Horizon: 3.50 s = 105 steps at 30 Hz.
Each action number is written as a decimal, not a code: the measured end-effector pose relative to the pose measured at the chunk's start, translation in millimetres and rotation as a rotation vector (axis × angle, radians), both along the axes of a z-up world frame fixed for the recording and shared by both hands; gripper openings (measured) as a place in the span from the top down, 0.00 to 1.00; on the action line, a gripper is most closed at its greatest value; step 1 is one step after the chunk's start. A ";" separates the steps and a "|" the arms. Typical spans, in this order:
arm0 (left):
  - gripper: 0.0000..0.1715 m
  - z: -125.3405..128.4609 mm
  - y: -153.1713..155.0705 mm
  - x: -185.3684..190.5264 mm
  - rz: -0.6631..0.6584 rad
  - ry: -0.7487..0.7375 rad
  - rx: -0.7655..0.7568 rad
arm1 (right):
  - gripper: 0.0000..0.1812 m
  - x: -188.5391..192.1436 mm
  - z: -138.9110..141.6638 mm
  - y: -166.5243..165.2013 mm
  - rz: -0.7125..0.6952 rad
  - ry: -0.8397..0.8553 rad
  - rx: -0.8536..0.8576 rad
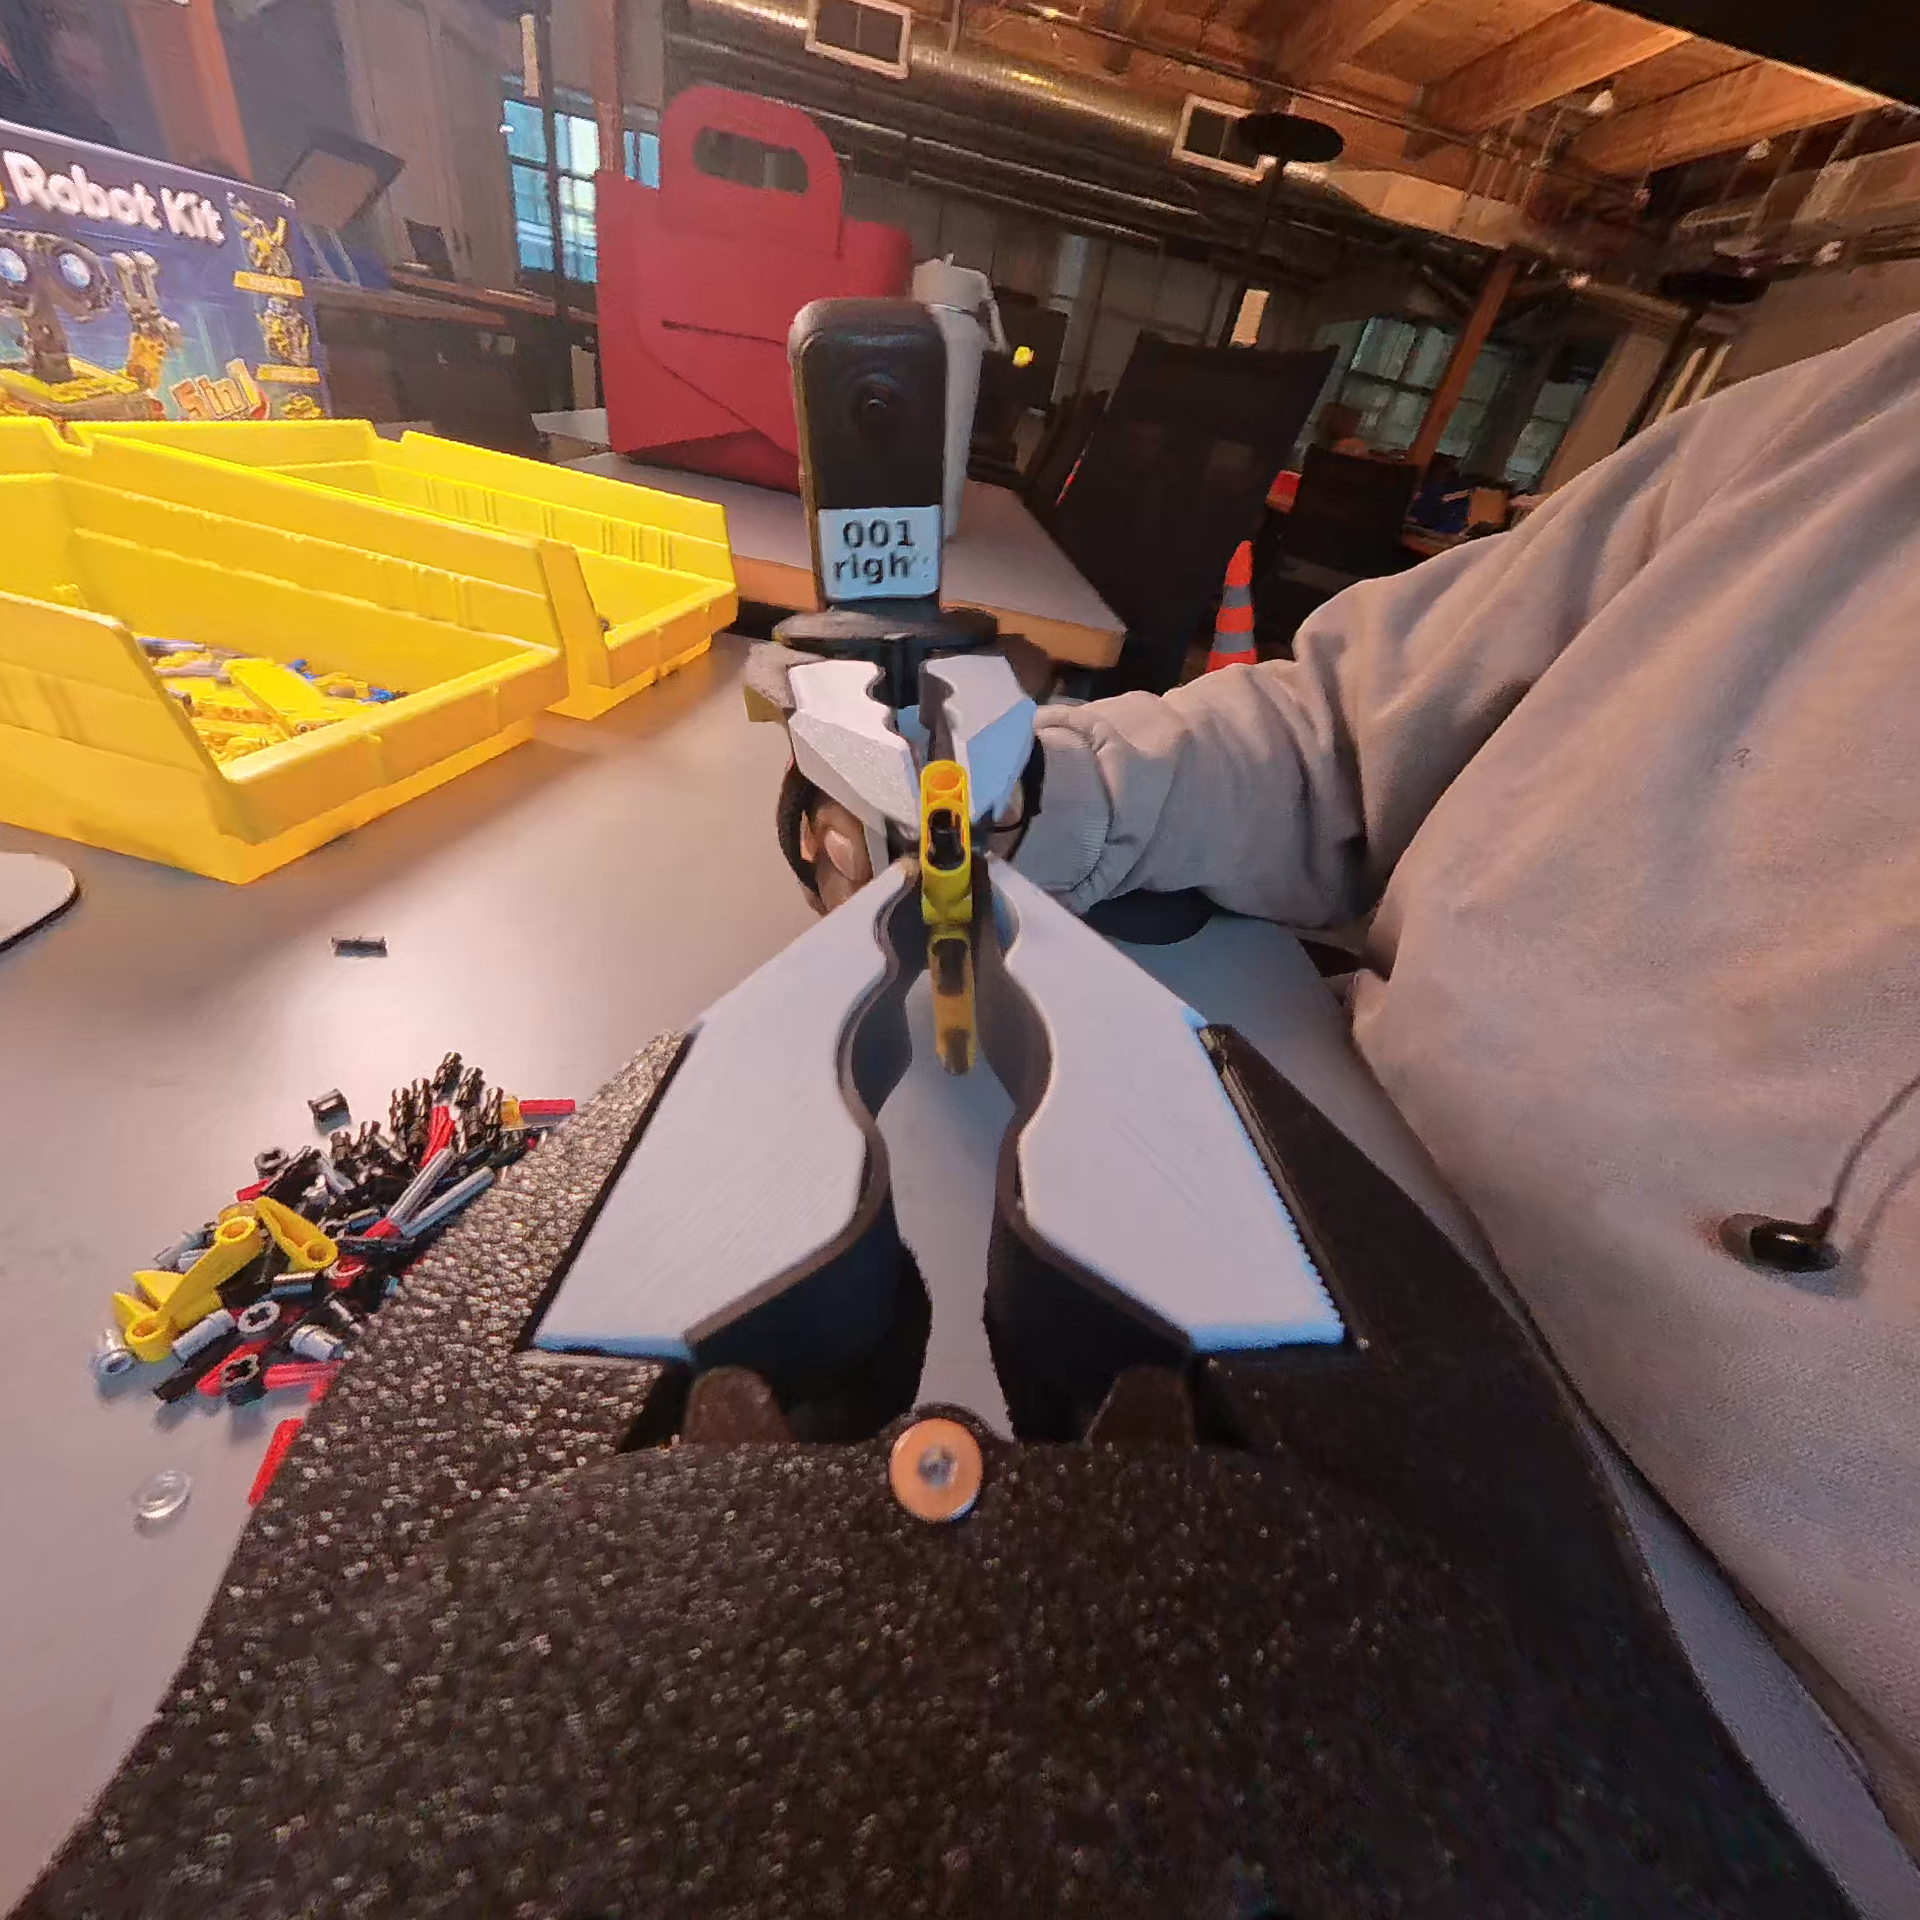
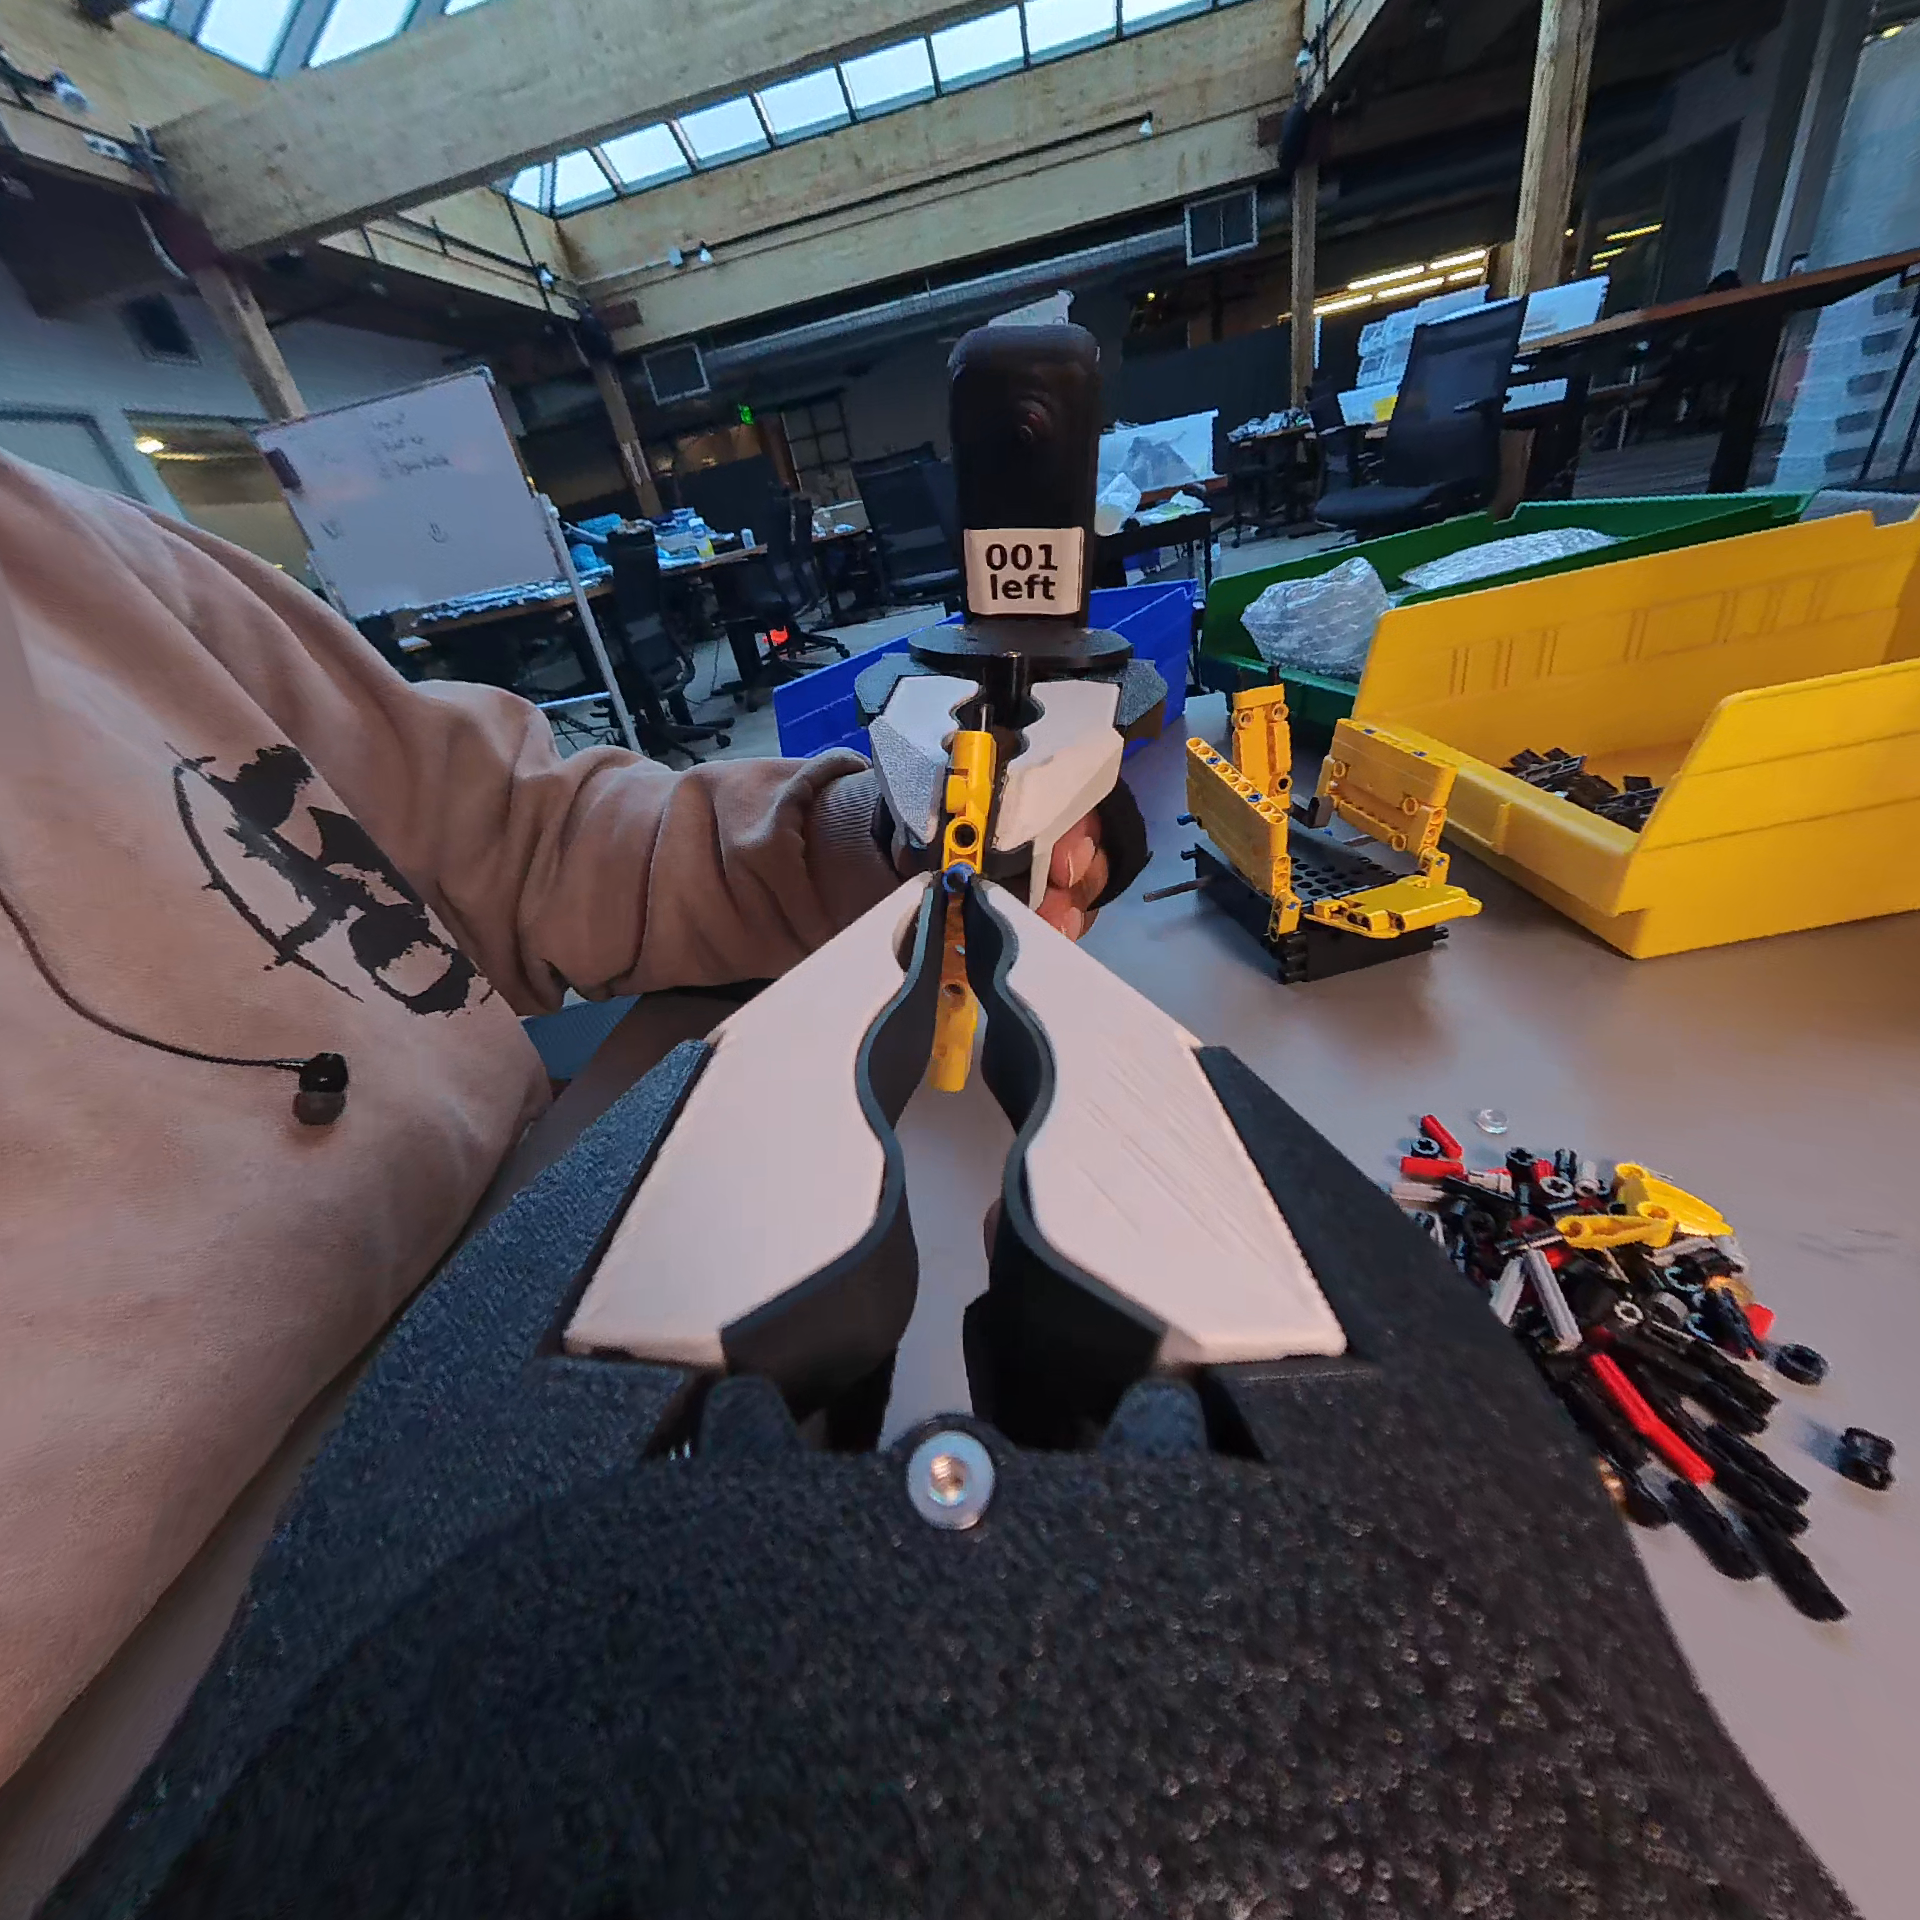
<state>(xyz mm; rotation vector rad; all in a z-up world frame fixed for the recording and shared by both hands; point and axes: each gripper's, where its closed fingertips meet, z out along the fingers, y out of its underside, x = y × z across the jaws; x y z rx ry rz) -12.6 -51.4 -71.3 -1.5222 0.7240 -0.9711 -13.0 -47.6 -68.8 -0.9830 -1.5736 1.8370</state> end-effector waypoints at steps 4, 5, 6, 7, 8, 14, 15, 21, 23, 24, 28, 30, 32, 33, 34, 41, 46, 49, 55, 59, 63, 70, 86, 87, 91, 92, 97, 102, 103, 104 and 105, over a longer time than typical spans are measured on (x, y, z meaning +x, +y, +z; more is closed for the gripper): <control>0.97 16.7 -13.1 -54.2 0.104 -0.090 0.032 | 1.00 39.6 47.8 74.9 -0.190 0.160 -0.094; 0.96 13.8 -11.8 -39.8 0.071 -0.069 0.025 | 0.99 34.9 39.1 68.1 -0.187 0.126 -0.057; 0.96 10.2 -5.8 -24.9 0.055 -0.064 0.017 | 0.99 26.2 28.2 54.7 -0.159 0.095 -0.035; 0.96 6.8 -1.4 -11.0 0.027 -0.054 0.002 | 0.98 17.5 18.8 41.1 -0.130 0.068 -0.015; 0.96 4.4 1.5 -1.4 0.008 -0.025 -0.005 | 0.98 12.7 17.3 30.9 -0.103 0.068 -0.007; 0.96 -20.3 21.1 -22.6 0.181 0.013 -0.082 | 0.98 14.0 33.9 120.0 -0.494 0.103 0.068; 0.96 -26.2 26.4 -30.0 0.233 0.026 -0.105 | 0.98 18.2 35.7 155.3 -0.646 0.096 0.133; 0.96 -43.5 45.0 -49.4 0.371 -0.013 -0.210 | 0.62 67.7 -15.8 343.6 -1.385 -0.331 0.430; 0.96 -46.4 43.7 -49.9 0.376 -0.018 -0.224 | 0.60 60.9 -17.6 338.8 -1.367 -0.301 0.423; 0.96 -45.0 43.3 -50.8 0.381 -0.019 -0.213 | 0.62 58.1 -15.4 333.3 -1.359 -0.285 0.458; 0.96 -43.7 42.4 -50.9 0.379 -0.028 -0.211 | 0.63 32.1 -4.2 287.0 -1.172 -0.213 0.520; 0.96 -43.8 41.7 -50.2 0.374 -0.034 -0.213 | 0.64 6.1 -7.5 230.8 -0.894 -0.187 0.464; 0.96 -43.0 39.7 -48.4 0.367 -0.023 -0.201 | 0.69 -13.1 -11.6 153.7 -0.558 -0.159 0.379; 0.96 -44.1 38.6 -47.1 0.365 0.006 -0.191 | 0.73 -17.5 -11.0 117.1 -0.424 -0.127 0.346; 0.96 -46.4 37.6 -45.8 0.368 0.053 -0.175 | 0.77 -20.2 -10.3 85.4 -0.319 -0.094 0.323; 0.96 -64.1 23.3 -15.8 0.282 0.365 -0.063 | 0.88 -44.7 -38.2 8.7 -0.141 -0.145 0.375; 0.96 -62.8 19.6 -12.1 0.244 0.349 -0.055 | 0.97 -32.4 -37.2 1.9 -0.042 -0.123 0.319; 0.96 -49.4 18.1 -16.4 0.243 0.274 -0.039 | 0.98 -24.8 -30.3 12.2 -0.025 -0.118 0.269; 0.96 -48.9 12.2 -11.7 0.195 0.265 -0.048 | 0.97 -17.1 -34.9 10.7 0.020 -0.139 0.282; 0.96 -50.3 9.4 -10.3 0.174 0.274 -0.054 | 0.97 -14.9 -38.4 8.5 0.015 -0.142 0.367; 0.96 -54.6 7.0 -9.1 0.156 0.295 -0.071 | 0.97 -13.4 -42.5 6.3 0.021 -0.151 0.419; 0.96 -66.4 4.2 -9.4 0.135 0.358 -0.114 | 0.97 -13.7 -53.7 4.0 0.027 -0.174 0.486; 0.96 -41.6 -9.3 -4.9 0.057 0.270 -0.110 | 0.99 -6.9 -31.1 -9.1 0.082 -0.093 0.448; 0.96 -36.8 -8.9 -5.3 0.064 0.263 -0.091 | 0.99 -6.2 -26.8 -9.2 0.083 -0.081 0.430; 0.96 -25.3 -7.1 -6.3 0.072 0.215 -0.067 | 0.99 -4.1 -17.1 -5.8 0.091 -0.054 0.372; 0.96 -25.6 -6.0 -14.1 0.098 0.222 -0.063 | 0.99 -2.2 -15.8 -3.3 0.093 -0.050 0.352; 0.96 -5.2 -10.1 -72.0 0.241 0.095 -0.035 | 0.99 28.2 4.1 64.6 -0.074 -0.009 0.211; 0.96 -34.4 11.9 -69.4 0.314 0.157 -0.119 | 0.99 24.5 17.5 113.0 -0.291 0.042 0.210; 0.96 -39.0 12.5 -73.4 0.335 0.153 -0.134 | 0.99 29.3 23.9 126.6 -0.345 0.063 0.207; 0.96 -43.6 13.8 -78.6 0.370 0.166 -0.141 | 0.99 34.8 28.8 140.2 -0.404 0.078 0.205; 0.96 -46.3 16.0 -84.9 0.412 0.185 -0.139 | 0.99 40.4 31.2 151.7 -0.455 0.086 0.204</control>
